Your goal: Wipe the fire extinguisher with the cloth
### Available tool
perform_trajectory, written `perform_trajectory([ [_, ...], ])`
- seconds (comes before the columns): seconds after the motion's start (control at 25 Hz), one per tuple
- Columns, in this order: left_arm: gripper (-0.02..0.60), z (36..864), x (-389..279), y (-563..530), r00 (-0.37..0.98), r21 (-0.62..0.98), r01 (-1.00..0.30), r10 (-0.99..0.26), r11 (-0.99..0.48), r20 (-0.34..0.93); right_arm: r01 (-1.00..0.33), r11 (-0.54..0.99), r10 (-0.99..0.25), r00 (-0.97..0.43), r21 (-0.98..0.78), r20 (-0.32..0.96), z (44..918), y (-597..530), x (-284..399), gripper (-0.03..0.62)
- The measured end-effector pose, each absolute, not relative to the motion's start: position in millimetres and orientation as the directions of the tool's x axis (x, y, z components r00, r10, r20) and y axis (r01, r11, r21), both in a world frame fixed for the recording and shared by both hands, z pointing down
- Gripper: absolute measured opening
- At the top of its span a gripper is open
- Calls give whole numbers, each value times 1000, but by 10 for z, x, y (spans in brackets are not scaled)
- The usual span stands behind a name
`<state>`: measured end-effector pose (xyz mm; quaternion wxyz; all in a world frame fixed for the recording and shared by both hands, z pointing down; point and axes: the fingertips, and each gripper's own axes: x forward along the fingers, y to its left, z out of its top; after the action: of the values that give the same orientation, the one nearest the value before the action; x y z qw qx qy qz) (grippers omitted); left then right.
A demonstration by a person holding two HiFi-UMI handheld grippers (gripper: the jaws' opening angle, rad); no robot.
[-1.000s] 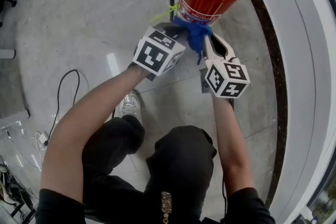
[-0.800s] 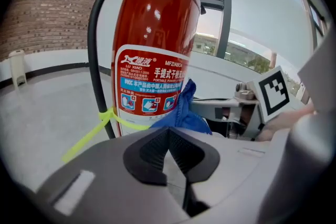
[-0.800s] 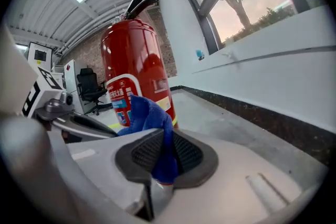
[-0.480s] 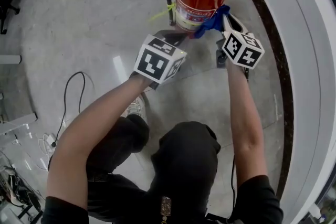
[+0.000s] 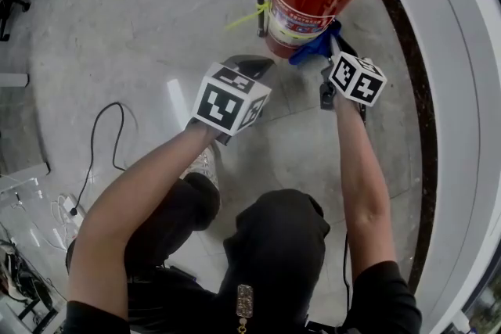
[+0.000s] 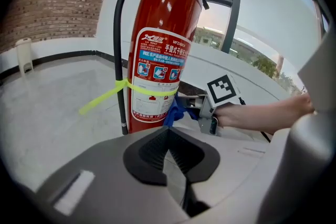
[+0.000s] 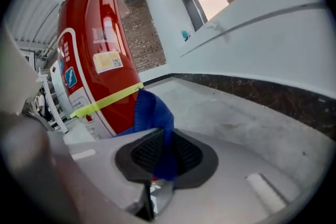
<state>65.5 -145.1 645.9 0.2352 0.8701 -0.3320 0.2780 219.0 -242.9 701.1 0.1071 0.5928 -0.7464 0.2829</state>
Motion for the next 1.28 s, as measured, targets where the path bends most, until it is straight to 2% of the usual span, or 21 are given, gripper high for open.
perform_trajectory([
  [0.52,5,6763,763,-1590,626,303,-750,-483,-588,612,-789,234,-762,-512,-568,396,6833,-1804,1462,46],
  [0.8,5,6838,584,-2058,594,342,-801,-580,-492,558,-762,339,-734,-581,-552,352,6671,-1815,1030,46],
  [1.0,3,6858,456,-2288,586,304,-805,-597,-510,548,-758,359,-731,-591,-545,341,6669,-1881,834,46],
  [1.28,3,6731,354,-2489,599,298,-799,-650,-522,468,-749,398,-739,-604,-530,298,6516,-1975,662,46],
])
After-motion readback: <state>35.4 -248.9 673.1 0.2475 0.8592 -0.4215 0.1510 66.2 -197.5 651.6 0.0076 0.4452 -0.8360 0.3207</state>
